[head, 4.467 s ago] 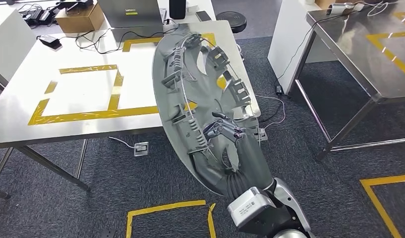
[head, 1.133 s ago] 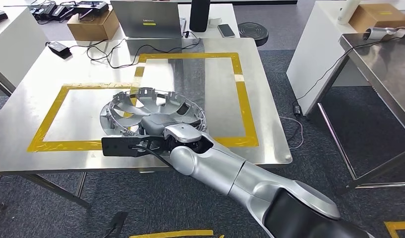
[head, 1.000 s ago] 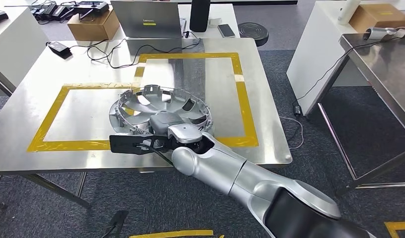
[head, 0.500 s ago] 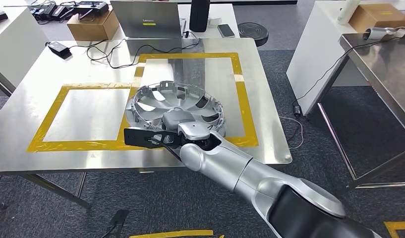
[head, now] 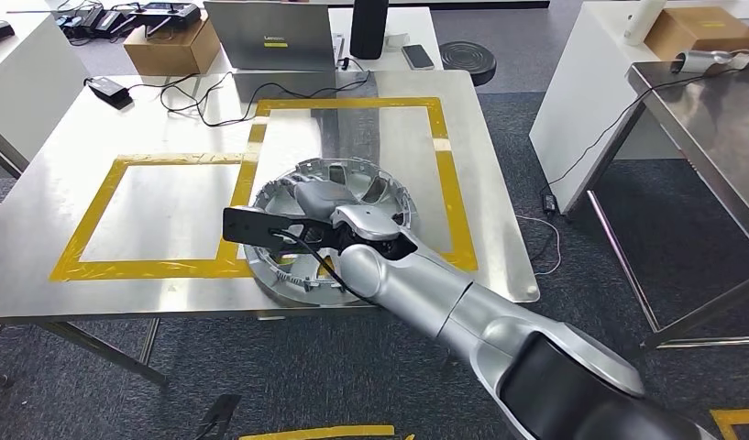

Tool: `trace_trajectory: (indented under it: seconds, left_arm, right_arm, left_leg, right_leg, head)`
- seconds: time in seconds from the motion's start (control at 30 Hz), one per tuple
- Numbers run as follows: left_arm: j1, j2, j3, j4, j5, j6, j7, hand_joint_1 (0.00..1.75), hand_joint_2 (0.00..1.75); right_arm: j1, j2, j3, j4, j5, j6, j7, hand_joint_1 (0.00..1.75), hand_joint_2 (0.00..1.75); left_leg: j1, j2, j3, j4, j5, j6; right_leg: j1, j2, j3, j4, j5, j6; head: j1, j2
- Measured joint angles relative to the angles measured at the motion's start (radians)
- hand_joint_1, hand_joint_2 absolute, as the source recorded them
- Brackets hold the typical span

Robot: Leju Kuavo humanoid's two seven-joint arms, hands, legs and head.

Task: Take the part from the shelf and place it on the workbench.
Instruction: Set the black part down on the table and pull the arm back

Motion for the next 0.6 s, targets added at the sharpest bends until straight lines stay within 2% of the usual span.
trace_trajectory:
  seconds: [0.23,0.3,0.37,0.43,0.6]
  left_arm:
    - [0.000,0.003,0.000,0.000,-0.004,0.000,0.005,0.00,0.00]
    - [0.000,0.003,0.000,0.000,0.001,0.004,0.005,0.00,0.00]
    - [0.001,0.003,0.002,0.000,0.015,0.013,-0.003,0.00,0.00]
    - [0.008,0.004,0.007,0.000,0.033,0.023,-0.017,0.00,0.00]
    - [0.053,0.009,0.036,0.000,0.078,0.044,-0.043,0.00,0.00]
  right_arm:
    - [-0.014,-0.004,-0.034,-0.014,-0.012,-0.015,-0.032,0.00,0.00]
    - [-0.019,-0.008,-0.057,-0.031,-0.049,-0.026,-0.092,0.00,0.00]
    - [-0.024,-0.022,-0.104,-0.079,-0.114,-0.028,-0.191,0.00,0.00]
    - [-0.009,-0.054,-0.178,-0.199,-0.177,-0.003,-0.255,0.00,0.00]
    - [0.135,-0.164,-0.384,-0.632,-0.167,0.050,-0.221,0.00,0.00]
  left_leg:
    - [0.000,0.000,0.000,0.000,0.000,0.000]
    - [0.000,0.000,0.000,0.000,0.000,0.000]
    - [0.000,0.000,0.000,0.000,0.000,0.000]
    - [0.000,-0.002,0.000,0.000,0.000,0.000]
    - [0.000,-0.003,0.001,0.000,-0.002,0.003]
  right_leg:
    - [0.000,0.000,0.000,0.000,0.000,0.000]
    - [0.000,0.000,0.000,0.000,0.000,0.000]
    - [0.000,0.000,0.000,0.000,0.000,0.000]
    - [0.000,-0.001,0.001,0.000,0.000,0.000]
    - [0.000,-0.002,0.002,-0.002,-0.002,0.001]
  head:
    - [0.000,0.000]
    - [0.000,0.000]
    - [0.000,0.000]
    - [0.000,0.000]
    - [0.000,0.000]
